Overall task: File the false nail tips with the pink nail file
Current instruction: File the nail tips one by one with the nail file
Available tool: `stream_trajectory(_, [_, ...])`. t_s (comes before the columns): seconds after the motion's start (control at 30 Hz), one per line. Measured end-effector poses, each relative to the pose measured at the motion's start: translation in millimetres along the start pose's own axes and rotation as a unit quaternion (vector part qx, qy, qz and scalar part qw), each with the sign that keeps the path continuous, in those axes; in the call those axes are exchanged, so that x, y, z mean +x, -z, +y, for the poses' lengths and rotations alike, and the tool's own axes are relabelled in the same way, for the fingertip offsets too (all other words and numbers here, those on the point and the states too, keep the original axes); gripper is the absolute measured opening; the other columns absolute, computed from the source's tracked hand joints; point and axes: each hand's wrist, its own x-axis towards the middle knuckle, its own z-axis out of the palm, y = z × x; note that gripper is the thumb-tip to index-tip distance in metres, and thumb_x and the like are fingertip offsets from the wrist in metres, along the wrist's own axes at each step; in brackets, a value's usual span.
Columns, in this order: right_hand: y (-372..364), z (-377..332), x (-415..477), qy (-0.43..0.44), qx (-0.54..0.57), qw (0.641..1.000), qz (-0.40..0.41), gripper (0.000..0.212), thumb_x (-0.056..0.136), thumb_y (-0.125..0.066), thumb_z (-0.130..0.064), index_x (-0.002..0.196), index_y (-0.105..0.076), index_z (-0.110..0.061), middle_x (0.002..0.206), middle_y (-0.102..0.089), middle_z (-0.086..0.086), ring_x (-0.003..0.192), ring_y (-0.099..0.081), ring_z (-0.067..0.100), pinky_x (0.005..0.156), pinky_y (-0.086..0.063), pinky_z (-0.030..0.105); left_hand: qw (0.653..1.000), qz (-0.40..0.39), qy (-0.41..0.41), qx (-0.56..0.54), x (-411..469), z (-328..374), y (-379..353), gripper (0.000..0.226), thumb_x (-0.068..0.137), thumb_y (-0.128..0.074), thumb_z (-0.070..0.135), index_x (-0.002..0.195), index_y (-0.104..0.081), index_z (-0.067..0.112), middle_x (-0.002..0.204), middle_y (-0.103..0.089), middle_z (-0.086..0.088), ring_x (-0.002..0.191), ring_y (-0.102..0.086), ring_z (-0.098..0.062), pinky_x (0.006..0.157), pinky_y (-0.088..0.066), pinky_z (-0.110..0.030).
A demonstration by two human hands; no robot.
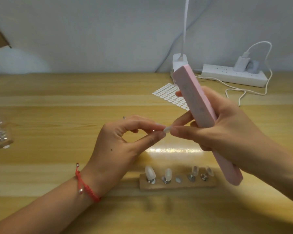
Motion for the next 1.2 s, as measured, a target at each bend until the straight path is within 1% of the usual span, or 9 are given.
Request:
stream_trajectory(0.07, [0.4,-0.3,-0.3,0.03,-0.029,0.999,0.002,0.062,0.061,-0.079,-0.033,0.118,-0.052,-0.039,0.077,-0.073,-0.011,0.055,-0.06,0.001,0.046,-0.042,0.007,1.0,0.0,-0.009,0.02,0.4,-0.1,0.5,0.012,0.069,-0.077,0.026,0.081,-0.076,0.028,0.082,-0.073,0.013,0.08,-0.066,-0.008,0.073,-0.045,-0.024])
stream_trajectory(0.2, [1.4,0.8,-0.9,0.069,-0.048,0.996,-0.007,0.057,0.066,-0.077,-0.034,0.117,-0.051,-0.042,0.079,-0.072,-0.01,0.055,-0.06,0.008,0.048,-0.043,0.008,0.999,-0.002,-0.018,0.035,0.9,0.2,0.9,0.012,0.069,-0.077,0.028,0.081,-0.076,0.026,0.081,-0.073,0.014,0.078,-0.065,-0.009,0.073,-0.044,-0.023])
stream_trajectory(0.3, [1.3,-1.2,-2.2,0.088,-0.034,0.995,-0.02,0.055,0.07,-0.076,-0.03,0.118,-0.053,-0.039,0.08,-0.072,-0.01,0.058,-0.062,0.004,0.05,-0.042,0.006,0.999,-0.01,-0.018,0.041,0.9,-0.1,1.4,0.013,0.07,-0.075,0.028,0.082,-0.076,0.025,0.08,-0.072,0.014,0.077,-0.064,-0.011,0.073,-0.044,-0.023])
stream_trajectory(0.4, [1.2,-1.7,-1.2,0.09,-0.037,0.995,-0.017,0.055,0.069,-0.076,-0.031,0.118,-0.053,-0.04,0.078,-0.072,-0.01,0.055,-0.06,0.004,0.049,-0.042,0.007,0.999,-0.008,-0.018,0.039,1.4,-1.6,1.8,0.012,0.07,-0.075,0.029,0.082,-0.075,0.027,0.08,-0.072,0.015,0.077,-0.064,-0.01,0.073,-0.044,-0.021])
stream_trajectory(0.57, [0.7,0.4,1.0,0.076,-0.025,0.997,-0.012,0.056,0.067,-0.077,-0.027,0.117,-0.054,-0.036,0.077,-0.071,-0.009,0.062,-0.064,-0.001,0.049,-0.041,0.005,0.999,-0.01,-0.031,0.023,1.1,-1.9,1.0,0.012,0.069,-0.076,0.027,0.081,-0.074,0.028,0.081,-0.072,0.012,0.076,-0.064,-0.009,0.073,-0.042,-0.011])
stream_trajectory(0.7, [0.2,0.2,0.4,0.077,-0.017,0.997,-0.019,0.056,0.067,-0.077,-0.028,0.118,-0.055,-0.034,0.075,-0.072,-0.009,0.062,-0.065,0.0,0.049,-0.041,0.004,0.999,-0.015,-0.023,0.019,1.2,-3.8,1.8,0.012,0.07,-0.078,0.03,0.082,-0.075,0.028,0.081,-0.073,0.012,0.077,-0.063,-0.011,0.073,-0.042,-0.018])
stream_trajectory(0.93, [-0.7,0.6,0.8,0.067,-0.027,0.997,-0.017,0.059,0.066,-0.077,-0.03,0.12,-0.055,-0.033,0.075,-0.072,-0.01,0.062,-0.065,0.0,0.048,-0.041,0.005,0.999,-0.02,-0.024,0.011,0.7,-1.5,1.3,0.012,0.07,-0.077,0.028,0.081,-0.075,0.023,0.08,-0.072,0.013,0.077,-0.063,-0.008,0.073,-0.042,-0.018])
stream_trajectory(1.07, [0.0,0.6,0.7,0.047,-0.025,0.998,-0.017,0.058,0.065,-0.078,-0.029,0.118,-0.056,-0.035,0.074,-0.072,-0.009,0.059,-0.064,0.002,0.046,-0.041,0.006,0.999,-0.022,-0.023,0.006,0.5,-0.2,2.1,0.013,0.069,-0.076,0.03,0.081,-0.075,0.025,0.081,-0.073,0.011,0.079,-0.063,-0.014,0.072,-0.044,-0.026])
stream_trajectory(1.2, [2.1,-0.5,1.3,0.02,-0.013,0.999,-0.029,0.056,0.066,-0.079,-0.027,0.116,-0.056,-0.038,0.073,-0.073,-0.007,0.053,-0.061,0.0,0.045,-0.042,0.009,0.999,-0.035,-0.021,0.001,0.8,0.4,2.9,0.013,0.07,-0.075,0.031,0.082,-0.075,0.025,0.083,-0.072,0.009,0.081,-0.063,-0.017,0.07,-0.045,-0.027])
